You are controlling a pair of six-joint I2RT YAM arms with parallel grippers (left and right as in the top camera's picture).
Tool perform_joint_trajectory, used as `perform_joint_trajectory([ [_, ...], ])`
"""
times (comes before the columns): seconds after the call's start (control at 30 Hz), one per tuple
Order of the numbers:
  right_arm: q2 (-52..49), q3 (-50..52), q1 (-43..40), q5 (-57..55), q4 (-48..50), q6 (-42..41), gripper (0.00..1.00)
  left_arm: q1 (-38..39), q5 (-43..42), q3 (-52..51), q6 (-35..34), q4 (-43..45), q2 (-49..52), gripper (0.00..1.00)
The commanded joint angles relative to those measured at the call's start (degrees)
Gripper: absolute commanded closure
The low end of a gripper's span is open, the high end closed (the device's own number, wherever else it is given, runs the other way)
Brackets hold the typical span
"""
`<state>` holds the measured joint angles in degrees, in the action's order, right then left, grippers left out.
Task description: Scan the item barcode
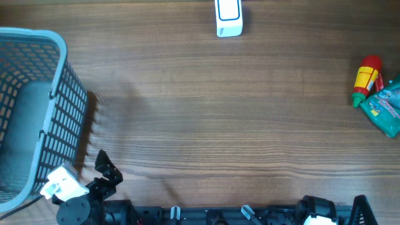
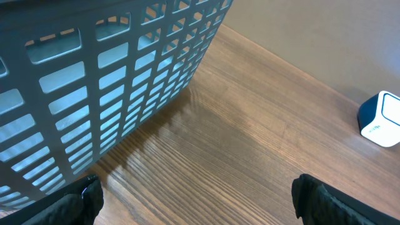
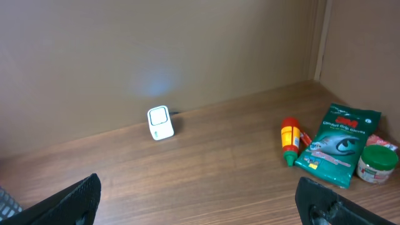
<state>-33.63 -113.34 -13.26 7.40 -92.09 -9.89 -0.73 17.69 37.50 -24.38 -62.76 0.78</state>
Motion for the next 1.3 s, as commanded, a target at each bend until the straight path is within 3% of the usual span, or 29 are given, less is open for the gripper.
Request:
perform_joint_trajectory([
  [0.0, 0.1, 0.4, 0.2, -1.0, 0.0, -0.8, 0.0, 0.4, -0.3, 0.0, -0.5, 0.3, -0.4, 0.0],
  [0.47, 1.6, 4.0, 0.7, -2.5, 4.5, -1.9, 0.01, 0.4, -0.3, -0.1, -0.5, 0.3, -0.4, 0.0],
  [0.6, 8.5, 19.1, 1.3, -2.5, 20.9, -3.9, 0.0, 0.4, -0.3, -0.1, -0.5, 0.2, -0.4, 0.0],
  [0.77, 22.9, 54.2, 5.3, 0.5, 47.9, -5.7, 0.0, 0.4, -0.3, -0.1, -0.5, 0.3, -0.4, 0.0],
  [1.0, 31.4, 93.1, 6.8, 7.7, 89.1, -11.3, 0.0, 0.4, -0.3, -0.1, -0.5, 0.3, -0.4, 0.0],
  [1.17, 33.4, 105.9, 8.7, 5.8, 101.5, -11.3, 0.0, 0.4, -0.3, 0.0, -0.5, 0.3, -0.4, 0.0],
  [1.27, 33.4, 110.2, 9.7, 4.1, 102.0, -11.5, 0.0, 0.4, -0.3, 0.0, -0.5, 0.3, -0.4, 0.0],
])
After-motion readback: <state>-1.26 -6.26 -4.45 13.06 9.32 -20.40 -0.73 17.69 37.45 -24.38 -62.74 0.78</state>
